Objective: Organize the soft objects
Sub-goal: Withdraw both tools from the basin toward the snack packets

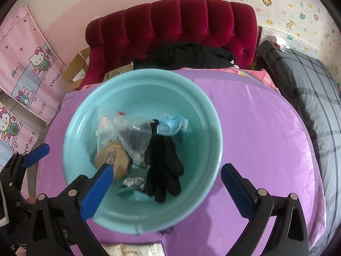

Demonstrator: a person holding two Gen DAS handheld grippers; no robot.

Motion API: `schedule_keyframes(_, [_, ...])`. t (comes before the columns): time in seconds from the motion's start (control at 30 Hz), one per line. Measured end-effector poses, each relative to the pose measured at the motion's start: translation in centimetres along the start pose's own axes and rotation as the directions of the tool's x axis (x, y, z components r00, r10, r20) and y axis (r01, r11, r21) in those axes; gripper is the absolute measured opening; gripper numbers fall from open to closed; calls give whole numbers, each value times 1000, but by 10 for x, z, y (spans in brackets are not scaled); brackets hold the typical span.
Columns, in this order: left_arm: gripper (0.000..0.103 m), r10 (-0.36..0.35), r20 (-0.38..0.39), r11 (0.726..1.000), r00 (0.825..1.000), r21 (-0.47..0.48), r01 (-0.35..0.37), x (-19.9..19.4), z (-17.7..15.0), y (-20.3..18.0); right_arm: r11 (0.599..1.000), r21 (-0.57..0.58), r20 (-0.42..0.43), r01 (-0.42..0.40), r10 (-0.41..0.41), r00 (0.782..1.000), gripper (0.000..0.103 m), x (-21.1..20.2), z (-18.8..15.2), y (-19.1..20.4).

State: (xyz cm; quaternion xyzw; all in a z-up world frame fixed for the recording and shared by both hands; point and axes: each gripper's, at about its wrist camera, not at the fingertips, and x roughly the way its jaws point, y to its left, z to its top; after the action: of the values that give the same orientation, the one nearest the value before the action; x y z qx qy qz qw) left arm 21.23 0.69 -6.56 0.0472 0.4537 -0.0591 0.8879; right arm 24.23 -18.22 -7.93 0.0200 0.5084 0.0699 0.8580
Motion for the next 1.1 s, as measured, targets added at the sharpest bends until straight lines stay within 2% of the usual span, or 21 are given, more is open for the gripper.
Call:
schedule_keyframes(0.53, [103,30,55,999,998,-27,-28,-62,-38,-2,1000,27,8,14,-14,1000,103,-55,-48,2])
schedule_keyframes(0.63, [103,56,52,998,997,-17,-56,-69,-48,-4,1000,23,-6,14,-14,1000,103,-59,-58,5])
schedule_keyframes(1.1, [103,33,53,999,998,-25,-32,-95,-91,-1,999,1,-28,34,-34,999,103,-73,-106,14])
